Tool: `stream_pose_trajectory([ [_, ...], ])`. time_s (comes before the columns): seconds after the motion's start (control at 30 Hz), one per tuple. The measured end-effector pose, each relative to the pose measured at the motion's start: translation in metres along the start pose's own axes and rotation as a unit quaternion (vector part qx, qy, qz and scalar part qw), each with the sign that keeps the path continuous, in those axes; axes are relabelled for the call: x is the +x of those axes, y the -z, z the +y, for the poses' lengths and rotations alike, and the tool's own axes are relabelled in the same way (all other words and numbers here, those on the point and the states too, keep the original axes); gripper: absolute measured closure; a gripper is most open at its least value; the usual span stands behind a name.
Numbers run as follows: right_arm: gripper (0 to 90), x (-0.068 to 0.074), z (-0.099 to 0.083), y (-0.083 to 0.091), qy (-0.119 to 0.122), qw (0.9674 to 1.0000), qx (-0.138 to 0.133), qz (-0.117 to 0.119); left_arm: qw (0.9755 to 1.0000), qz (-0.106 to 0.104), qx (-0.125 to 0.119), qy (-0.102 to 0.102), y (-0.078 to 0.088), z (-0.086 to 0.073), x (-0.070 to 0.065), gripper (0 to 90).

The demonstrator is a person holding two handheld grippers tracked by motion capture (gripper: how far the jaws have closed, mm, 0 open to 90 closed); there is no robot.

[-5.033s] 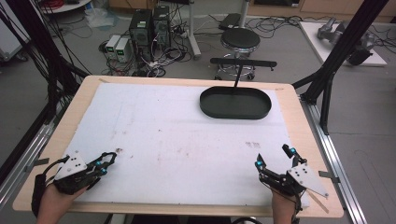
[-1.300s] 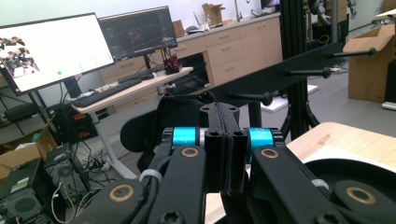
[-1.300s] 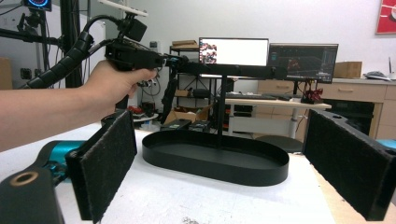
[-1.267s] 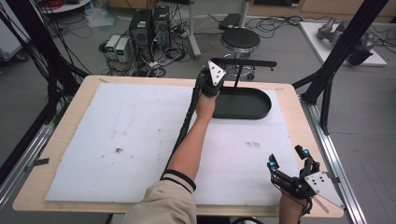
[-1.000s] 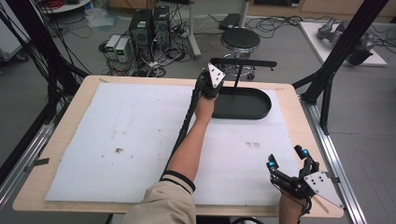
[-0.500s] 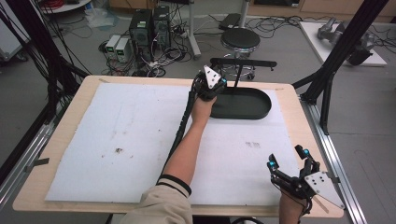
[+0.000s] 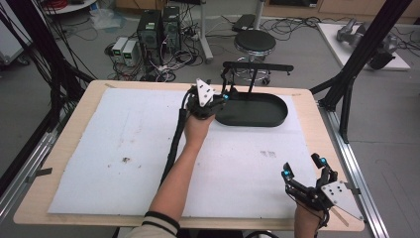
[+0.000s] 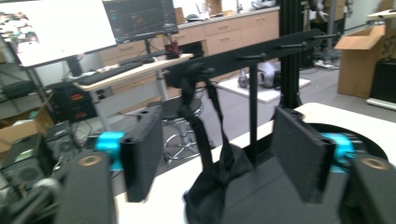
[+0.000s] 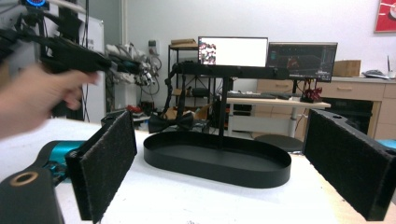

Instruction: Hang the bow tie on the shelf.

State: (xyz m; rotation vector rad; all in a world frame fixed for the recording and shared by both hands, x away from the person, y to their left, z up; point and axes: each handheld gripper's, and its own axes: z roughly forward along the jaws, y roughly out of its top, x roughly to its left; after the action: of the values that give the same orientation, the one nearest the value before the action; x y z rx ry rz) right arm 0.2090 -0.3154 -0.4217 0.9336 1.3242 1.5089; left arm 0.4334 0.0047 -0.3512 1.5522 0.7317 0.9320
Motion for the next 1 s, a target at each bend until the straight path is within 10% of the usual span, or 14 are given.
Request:
stream_pose_trajectory([
  [0.57, 9.1, 0.008, 0.001, -0.003, 0.007, 1.0000, 0.005, 0.003, 0.9980, 0.057, -0.028, 0.004, 0.156, 0.011, 0.072, 15.2],
  [1.0, 9.1, 0.013, 0.001, -0.002, 0.018, 0.9997, 0.015, -0.004, 0.9898, 0.142, -0.001, 0.000, 0.281, -0.037, 0.145, 12.3],
])
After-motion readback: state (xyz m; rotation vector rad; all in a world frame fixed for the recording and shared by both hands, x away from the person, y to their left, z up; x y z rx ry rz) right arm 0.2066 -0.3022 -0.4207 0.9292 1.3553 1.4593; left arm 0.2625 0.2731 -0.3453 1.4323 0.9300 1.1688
